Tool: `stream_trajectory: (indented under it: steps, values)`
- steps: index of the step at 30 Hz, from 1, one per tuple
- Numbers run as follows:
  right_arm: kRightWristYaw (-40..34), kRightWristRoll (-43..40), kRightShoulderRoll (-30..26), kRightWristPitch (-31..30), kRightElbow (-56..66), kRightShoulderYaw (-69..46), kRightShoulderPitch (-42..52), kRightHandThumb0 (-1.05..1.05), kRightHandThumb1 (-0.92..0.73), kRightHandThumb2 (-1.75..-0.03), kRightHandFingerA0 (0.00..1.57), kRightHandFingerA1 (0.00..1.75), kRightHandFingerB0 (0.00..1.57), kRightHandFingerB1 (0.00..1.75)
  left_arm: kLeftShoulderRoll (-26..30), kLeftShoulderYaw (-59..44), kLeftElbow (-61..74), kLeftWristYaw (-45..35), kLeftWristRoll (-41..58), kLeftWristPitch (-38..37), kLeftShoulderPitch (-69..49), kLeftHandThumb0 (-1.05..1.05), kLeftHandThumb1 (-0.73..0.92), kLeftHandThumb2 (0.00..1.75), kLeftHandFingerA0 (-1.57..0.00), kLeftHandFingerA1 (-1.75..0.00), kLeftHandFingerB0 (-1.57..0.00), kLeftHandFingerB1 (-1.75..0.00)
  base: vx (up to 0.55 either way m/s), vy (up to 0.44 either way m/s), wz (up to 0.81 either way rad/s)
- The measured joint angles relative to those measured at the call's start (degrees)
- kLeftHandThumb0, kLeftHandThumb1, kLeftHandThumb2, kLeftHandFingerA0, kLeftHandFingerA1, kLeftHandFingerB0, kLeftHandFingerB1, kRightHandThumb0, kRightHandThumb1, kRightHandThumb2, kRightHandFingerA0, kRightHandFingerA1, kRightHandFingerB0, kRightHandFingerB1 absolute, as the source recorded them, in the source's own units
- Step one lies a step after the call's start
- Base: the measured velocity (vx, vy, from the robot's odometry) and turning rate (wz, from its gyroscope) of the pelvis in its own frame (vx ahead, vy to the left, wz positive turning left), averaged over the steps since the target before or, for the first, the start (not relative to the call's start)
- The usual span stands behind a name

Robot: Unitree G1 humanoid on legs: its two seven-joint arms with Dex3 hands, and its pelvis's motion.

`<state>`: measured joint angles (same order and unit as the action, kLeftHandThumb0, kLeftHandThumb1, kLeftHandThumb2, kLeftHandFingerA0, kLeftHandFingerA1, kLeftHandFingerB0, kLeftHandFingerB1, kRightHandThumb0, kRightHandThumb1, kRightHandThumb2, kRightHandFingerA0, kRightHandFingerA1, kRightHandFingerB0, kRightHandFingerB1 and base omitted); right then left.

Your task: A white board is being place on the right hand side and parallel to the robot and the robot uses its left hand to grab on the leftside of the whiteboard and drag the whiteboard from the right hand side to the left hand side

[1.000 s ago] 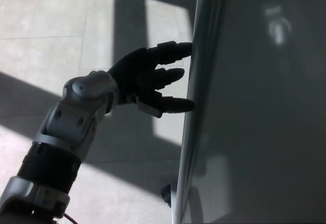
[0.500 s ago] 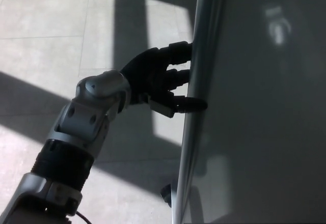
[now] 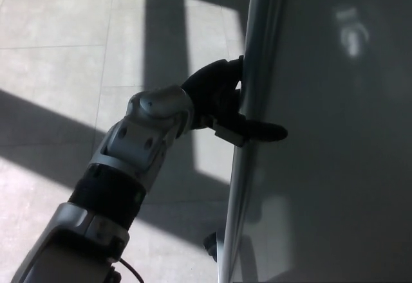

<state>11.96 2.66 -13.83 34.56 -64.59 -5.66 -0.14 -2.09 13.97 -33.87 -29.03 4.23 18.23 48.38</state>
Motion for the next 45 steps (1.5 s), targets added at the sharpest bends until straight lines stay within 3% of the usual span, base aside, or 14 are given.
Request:
stream_trajectory:
  steps: [1, 2, 3, 4, 5, 6, 7, 9, 10, 12, 15, 27, 32, 45]
  values:
    - [0.0, 0.0, 0.0, 0.01, 0.0, 0.01, -0.02, -0.64, -0.76, -0.74, 0.69, 1.25, 0.4, 0.8, -0.05, 0.13, -0.08, -0.01, -0.08, -0.14, 0.02, -0.25, 0.18, 0.77, -0.03, -0.47, -0.01, -0.49, 0.0, 0.0, 0.0]
    - [0.02, -0.02, 0.0, 0.02, 0.0, 0.01, -0.05, -0.63, -0.76, -0.74, 0.69, 1.24, 0.4, 0.79, -0.08, 0.18, -0.13, -0.02, -0.14, -0.24, 0.01, -0.46, 0.35, 0.63, -0.3, -0.45, -0.06, -0.25, 0.0, 0.0, 0.0]
    - [0.09, -0.03, 0.0, 0.02, -0.01, -0.01, -0.09, -0.64, -0.77, -0.74, 0.69, 1.25, 0.4, 0.8, -0.17, 0.14, -0.18, -0.04, -0.15, -0.28, 0.01, -0.45, 0.4, 0.61, -0.43, -0.46, -0.08, -0.31, 0.0, 0.0, 0.0]
    - [0.16, -0.03, 0.0, 0.02, -0.01, 0.0, -0.13, -0.64, -0.77, -0.74, 0.69, 1.25, 0.4, 0.8, -0.23, 0.06, -0.25, -0.06, -0.18, -0.36, 0.0, -0.45, 0.4, 0.61, -0.43, -0.46, -0.08, -0.31, 0.0, 0.0, 0.0]
    - [0.23, -0.05, 0.0, 0.02, -0.02, -0.01, -0.16, -0.64, -0.77, -0.73, 0.68, 1.24, 0.39, 0.79, -0.29, -0.11, -0.44, -0.07, -0.18, -0.54, -0.01, -0.23, 0.42, 0.88, -0.53, -0.63, -0.12, -0.47, 0.0, 0.0, 0.0]
    - [0.33, -0.05, 0.0, 0.02, -0.02, -0.01, -0.21, -0.64, -0.77, -0.73, 0.68, 1.24, 0.39, 0.79, -0.44, -0.53, -0.86, -0.16, -0.12, -0.93, -0.06, -0.23, 0.42, 0.88, -0.53, -0.63, -0.12, -0.47, 0.0, 0.0, 0.0]
    - [0.43, -0.05, -0.01, 0.02, -0.01, 0.01, -0.24, -0.64, -0.77, -0.73, 0.7, 1.25, 0.41, 0.8, -0.6, -1.11, -1.4, -0.34, 0.0, -1.43, -0.15, -0.23, 0.67, 0.6, -0.75, -0.47, -0.51, -0.36, 0.0, 0.0, 0.0]
    - [0.56, -0.05, -0.01, 0.03, -0.01, 0.0, -0.29, -0.65, -0.76, -0.74, 0.71, 1.24, 0.42, 0.82, -0.61, -1.73, -2.4, -0.86, 0.26, -2.4, -0.13, -0.21, 0.7, 0.61, -0.92, -0.5, -0.96, -0.57, 0.0, 0.0, 0.0]
    - [0.6, -0.06, -0.01, 0.03, -0.02, 0.0, -0.31, -0.65, -0.76, -0.74, 0.71, 1.24, 0.42, 0.82, -0.59, -1.82, -2.67, -1.15, 0.31, -2.67, -0.11, -0.21, 0.7, 0.61, -0.92, -0.5, -0.96, -0.57, 0.0, 0.0, 0.0]
    - [0.62, -0.02, -0.02, 0.03, -0.01, 0.02, -0.51, -0.64, -0.77, -0.74, 0.72, 1.24, 0.43, 0.81, -0.31, -1.82, -3.13, -2.2, 0.4, -3.69, -0.12, -0.25, 0.66, 0.6, -0.95, -0.52, -0.97, -0.79, 0.0, 0.0, 0.0]
    - [0.77, -0.04, -0.05, 0.04, 0.0, 0.02, -0.75, -0.65, -0.77, -0.74, 0.73, 1.24, 0.45, 0.83, 0.1, -1.5, -2.9, -3.66, 0.5, -3.93, -0.23, -0.23, 0.65, 0.61, -0.96, -0.57, -0.95, -0.86, 0.0, 0.0, 0.0]
    - [1.19, 0.08, -0.58, 0.37, -0.14, 0.34, -2.04, -0.61, -0.76, -0.75, 0.75, 1.25, 0.52, 0.83, 3.52, -2.44, -0.3, -10.43, 2.06, -3.85, -3.37, -0.16, 0.64, 0.62, -0.97, -0.58, -1.03, -0.82, 0.0, 0.0, 0.0]
    - [1.4, 0.12, -0.62, 0.35, -0.1, 0.45, -2.16, -0.66, -0.77, -0.73, 0.75, 1.24, 0.54, 0.85, 5.2, -3.23, -0.15, -13.09, 2.92, -4.11, -4.01, -0.19, 0.65, 0.62, -0.99, -0.53, -1.05, -0.71, 0.0, 0.0, 0.0]
    - [1.75, 0.1, -0.64, 0.32, -0.3, 0.41, -2.7, -0.64, -0.75, -0.72, 0.76, 1.21, 0.57, 0.84, 12.99, -5.45, -1.43, -17.67, 3.77, -4.06, -4.12, -0.17, 0.63, 0.61, -0.99, -0.49, -1.06, -0.69, 0.0, 0.0, 0.0]
